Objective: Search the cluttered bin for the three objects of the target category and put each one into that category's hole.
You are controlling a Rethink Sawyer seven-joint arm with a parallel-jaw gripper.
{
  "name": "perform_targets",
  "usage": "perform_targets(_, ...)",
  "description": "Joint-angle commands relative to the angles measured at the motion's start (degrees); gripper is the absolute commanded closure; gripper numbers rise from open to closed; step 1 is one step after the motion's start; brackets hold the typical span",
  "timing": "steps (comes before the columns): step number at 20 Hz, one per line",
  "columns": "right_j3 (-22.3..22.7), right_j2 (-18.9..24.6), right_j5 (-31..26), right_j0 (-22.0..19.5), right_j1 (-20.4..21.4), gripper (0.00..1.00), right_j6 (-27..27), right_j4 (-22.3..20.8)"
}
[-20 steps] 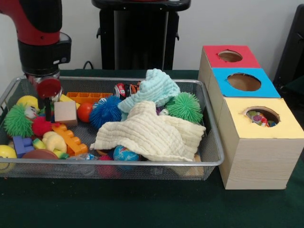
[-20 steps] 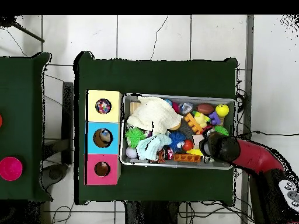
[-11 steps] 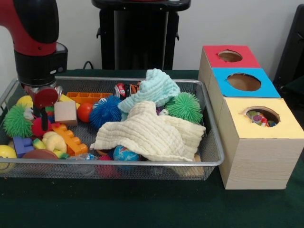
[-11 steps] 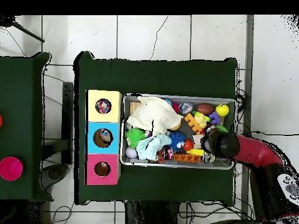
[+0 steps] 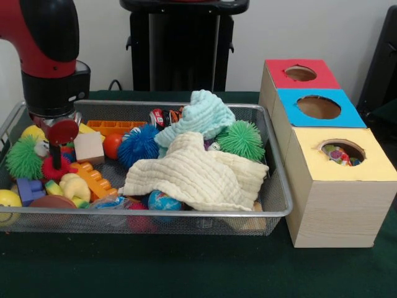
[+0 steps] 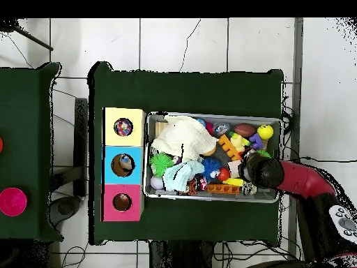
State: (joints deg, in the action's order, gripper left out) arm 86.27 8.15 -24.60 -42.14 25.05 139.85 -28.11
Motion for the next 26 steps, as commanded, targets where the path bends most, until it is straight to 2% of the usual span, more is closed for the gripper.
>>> perform_targets(1, -1.8, 6.1, -2.3, -2.0, -2.5, 0.00, -12.6, -4.2)
perform_targets(6, -1.5, 6.5, -3.7, -2.0, -1.6, 0.00, -12.9, -4.3)
perform_targets(8, -1.3, 7.3, -6.2, -2.8, -1.6, 0.00, -13.4, -3.1)
perform_targets(10, -3.1, 7.9, -4.4, -3.8, -4.8, 0.00, -13.9, -3.9)
perform_targets(12, -4.9, 8.4, -2.3, -4.3, -9.8, 0.00, -13.6, -4.7)
perform_targets(14, -4.4, 7.1, 0.2, -2.6, -11.5, 0.00, -9.6, -4.6)
perform_targets(19, 1.4, 1.6, 4.5, 5.0, -10.8, 0.00, 6.4, 0.1)
perform_targets(22, 0.7, -3.5, 6.9, 10.8, -12.1, 0.00, 12.5, 1.2)
perform_targets(23, 0.5, -4.4, 7.8, 11.7, -12.7, 0.00, 13.2, 1.6)
perform_targets(26, -0.3, -4.0, 8.1, 10.9, -15.3, 0.00, 10.9, 3.5)
